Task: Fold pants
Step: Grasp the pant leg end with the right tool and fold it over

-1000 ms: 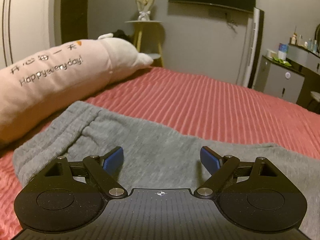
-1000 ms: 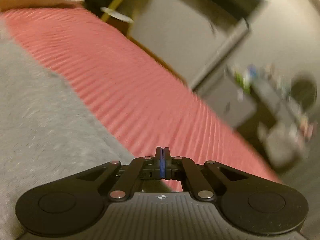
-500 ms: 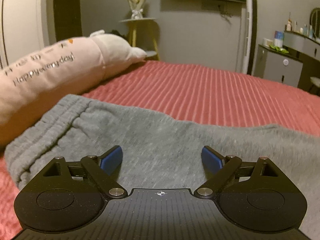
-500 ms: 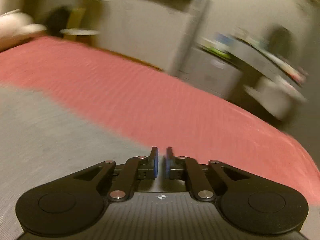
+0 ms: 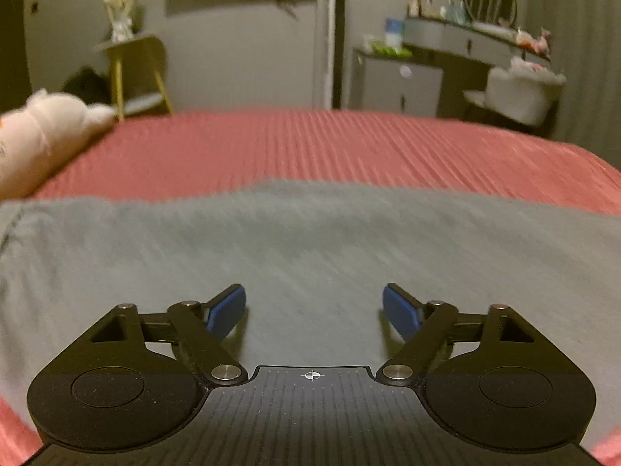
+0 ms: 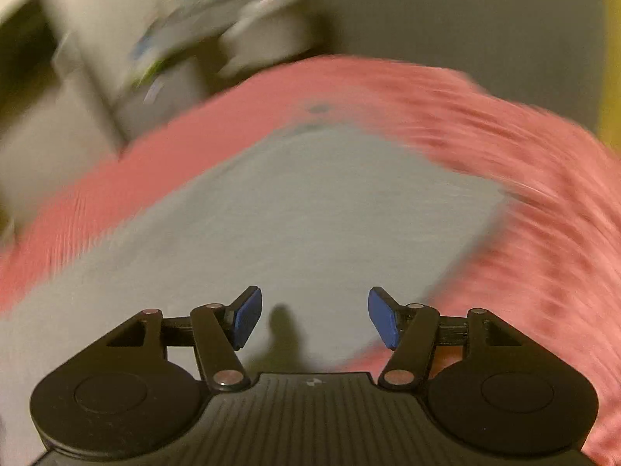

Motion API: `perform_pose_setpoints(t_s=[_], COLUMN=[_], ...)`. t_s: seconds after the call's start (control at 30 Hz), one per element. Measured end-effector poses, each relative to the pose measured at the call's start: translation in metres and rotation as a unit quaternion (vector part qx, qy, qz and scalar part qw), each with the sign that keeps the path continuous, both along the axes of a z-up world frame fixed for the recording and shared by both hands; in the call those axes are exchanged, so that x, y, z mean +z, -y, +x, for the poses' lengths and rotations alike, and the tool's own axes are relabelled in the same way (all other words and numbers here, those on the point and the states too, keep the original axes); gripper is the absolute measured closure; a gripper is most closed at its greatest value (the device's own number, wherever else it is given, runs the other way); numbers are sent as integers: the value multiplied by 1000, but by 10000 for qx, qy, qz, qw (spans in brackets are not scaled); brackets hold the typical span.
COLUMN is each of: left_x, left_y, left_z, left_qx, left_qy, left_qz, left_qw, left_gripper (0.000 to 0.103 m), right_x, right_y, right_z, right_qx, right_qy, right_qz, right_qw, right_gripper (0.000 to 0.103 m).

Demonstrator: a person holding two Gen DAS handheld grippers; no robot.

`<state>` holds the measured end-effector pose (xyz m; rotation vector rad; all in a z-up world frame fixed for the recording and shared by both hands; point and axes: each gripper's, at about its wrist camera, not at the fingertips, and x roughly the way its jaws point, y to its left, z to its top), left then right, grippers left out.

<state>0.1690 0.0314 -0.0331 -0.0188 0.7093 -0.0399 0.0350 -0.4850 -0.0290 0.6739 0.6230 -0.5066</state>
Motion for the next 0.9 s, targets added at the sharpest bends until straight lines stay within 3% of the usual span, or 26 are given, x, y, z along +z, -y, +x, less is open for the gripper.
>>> perform_pose_setpoints(t_s=[0.07, 0.13, 0.23, 0.3, 0.37, 0.47, 0.53, 0.57, 0.7, 0.8, 0.9], left_x=[1, 1, 2, 2, -1, -12, -15, -15, -16, -17, -15], left_y=[12, 28, 61, 85, 106, 131, 148, 155, 153, 144, 139], left_z=[-10, -21, -32, -33, -29, -19, -16, -17, -11, -6, -7], left_qx=[-74, -220, -542, -687, -735, -520, -435, -409, -255, -135, -176], left_qy=[-154, -282, -345, -315, -429, -783, -704, -704, -827, -953, -1002], left_qz=[-60, -37, 149, 281, 197, 95, 416, 564, 585, 381, 383], left_qw=[9998, 9994, 9978, 9967, 9962, 9955, 9957, 9951, 9945, 9946, 9941], left_gripper=[25, 30, 35, 35, 33, 28, 23, 20, 12, 8, 8], right_x=[-9, -25, -48, -64, -65, -61, -53, -51, -46, -53, -50], right_y=[32, 60, 86, 97, 107, 118, 118, 119, 115, 115, 111], right_z=[-23, -42, -52, -47, -33, -14, -8, -8, -15, -15, -14], right_qx=[-396, -770, -997, -1009, -937, -669, -484, -384, -84, -116, -188], right_qy=[451, 922, 1548, 1655, 1739, 1510, 1313, 1266, 1314, 1277, 1253], right_qz=[713, 1386, 2055, 2301, 2346, 2171, 1829, 1670, 1245, 1313, 1290], right_qw=[9956, 9830, 9612, 9537, 9518, 9621, 9731, 9770, 9834, 9830, 9835], right_gripper=[39, 39, 39, 39, 39, 40, 63, 81, 80, 74, 74])
